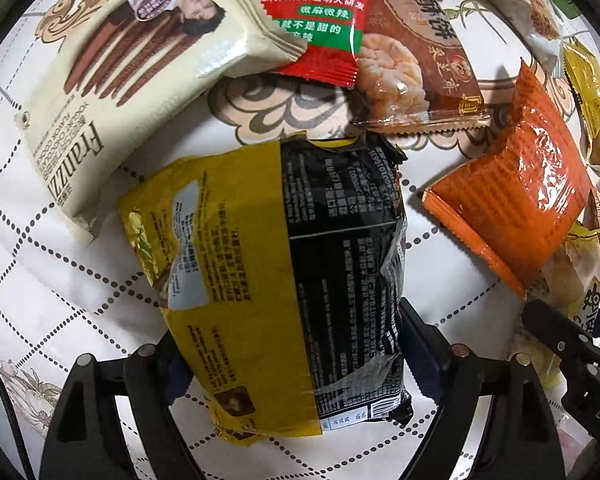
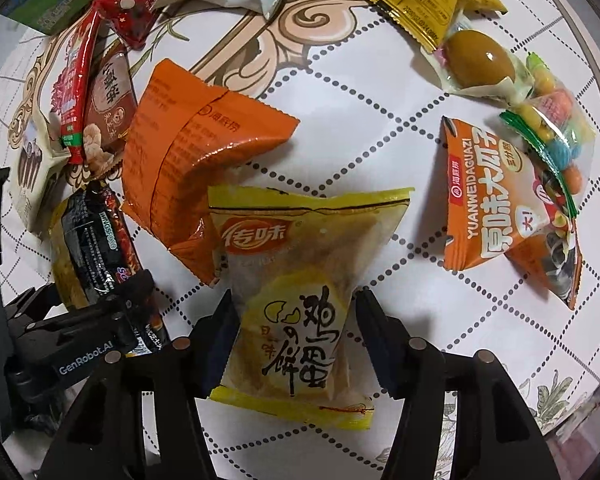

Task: Organize snacks
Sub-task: 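Grasp the yellow-black bag with the left tool while the right tool grasps the yellow egg-cake packet, then carry both packets into the cardboard box and open both tools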

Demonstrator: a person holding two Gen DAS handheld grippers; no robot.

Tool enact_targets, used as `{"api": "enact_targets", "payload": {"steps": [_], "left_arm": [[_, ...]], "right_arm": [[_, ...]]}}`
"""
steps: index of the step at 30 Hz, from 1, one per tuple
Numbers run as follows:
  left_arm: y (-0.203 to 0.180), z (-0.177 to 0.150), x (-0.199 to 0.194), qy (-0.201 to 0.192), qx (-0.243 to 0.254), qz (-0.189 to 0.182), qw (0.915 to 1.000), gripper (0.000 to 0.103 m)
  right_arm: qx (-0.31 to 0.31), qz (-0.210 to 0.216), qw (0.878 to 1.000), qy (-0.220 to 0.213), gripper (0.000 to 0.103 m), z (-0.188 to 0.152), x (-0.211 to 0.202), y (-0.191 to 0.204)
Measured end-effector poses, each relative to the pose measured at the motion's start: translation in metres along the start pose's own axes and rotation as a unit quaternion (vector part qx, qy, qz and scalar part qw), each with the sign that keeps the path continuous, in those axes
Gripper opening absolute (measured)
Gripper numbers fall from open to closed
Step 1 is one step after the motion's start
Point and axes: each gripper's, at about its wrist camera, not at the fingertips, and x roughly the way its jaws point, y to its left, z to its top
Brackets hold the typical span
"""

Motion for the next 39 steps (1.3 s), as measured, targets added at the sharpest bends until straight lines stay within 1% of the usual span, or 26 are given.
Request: {"api": "enact_targets", "payload": {"steps": [1, 4, 5, 7, 12, 15, 19, 22, 25, 27, 29, 32, 34, 36, 38, 39], "left_arm": [[0.008, 0.005, -0.006, -0.003, 0.0, 0.0, 1.0, 0.086], [0.006, -0.006, -0.018, -0.015, 0.002, 0.008, 0.9999, 0.086], [0.012, -0.01, -0.025, -0.019, 0.003, 0.01, 0.9998, 0.086], [0.008, -0.021, -0.035, -0.029, 0.01, 0.013, 0.9995, 0.086], [0.0, -0.044, -0.055, -0.048, 0.03, 0.011, 0.9983, 0.086], [-0.001, -0.056, -0.073, -0.059, 0.038, -0.001, 0.9975, 0.086], [-0.006, -0.068, -0.104, -0.079, 0.05, -0.023, 0.9954, 0.086], [-0.012, -0.071, -0.129, -0.097, 0.062, -0.038, 0.9926, 0.086], [-0.019, -0.065, -0.16, -0.12, 0.078, -0.049, 0.9885, 0.086], [-0.021, -0.053, -0.18, -0.135, 0.082, -0.06, 0.9856, 0.086], [-0.024, -0.033, -0.202, -0.15, 0.085, -0.072, 0.9824, 0.086], [-0.022, 0.005, -0.234, -0.165, 0.083, -0.087, 0.9789, 0.086], [-0.021, 0.031, -0.254, -0.173, 0.08, -0.09, 0.9776, 0.086], [-0.024, 0.067, -0.271, -0.179, 0.078, -0.09, 0.9766, 0.086], [-0.027, 0.107, -0.286, -0.183, 0.077, -0.084, 0.9765, 0.086], [-0.034, 0.129, -0.285, -0.185, 0.072, -0.081, 0.9768, 0.086]], "right_arm": [[0.0, -0.001, 1.0, -0.001, 0.061, -0.008, 0.001, 0.002], [0.0, -0.004, 1.0, -0.003, 0.052, -0.012, 0.001, 0.005], [0.0, -0.004, 1.0, -0.006, 0.05, -0.014, 0.0, 0.008], [0.0, -0.007, 1.0, -0.01, 0.048, -0.017, -0.003, 0.015], [0.008, 0.0, 1.0, -0.022, 0.046, -0.033, -0.021, 0.004], [0.019, 0.01, 0.999, -0.03, 0.045, -0.038, -0.034, -0.003], [0.03, 0.028, 0.998, -0.052, 0.045, -0.049, -0.059, -0.007], [0.023, 0.038, 0.996, -0.077, 0.045, -0.052, -0.084, -0.003], [0.014, 0.051, 0.993, -0.106, 0.045, -0.048, -0.113, -0.001], [0.008, 0.061, 0.991, -0.122, 0.045, -0.041, -0.133, 0.003], [-0.002, 0.071, 0.987, -0.143, 0.045, -0.03, -0.16, 0.007], [-0.016, 0.086, 0.981, -0.172, 0.045, -0.006, -0.196, 0.011], [-0.028, 0.095, 0.976, -0.193, 0.045, 0.023, -0.22, 0.013], [-0.037, 0.099, 0.972, -0.208, 0.045, 0.054, -0.238, 0.013], [-0.044, 0.105, 0.969, -0.22, 0.045, 0.087, -0.253, 0.013], [-0.05, 0.104, 0.967, -0.226, 0.045, 0.109, -0.261, 0.014]]}}
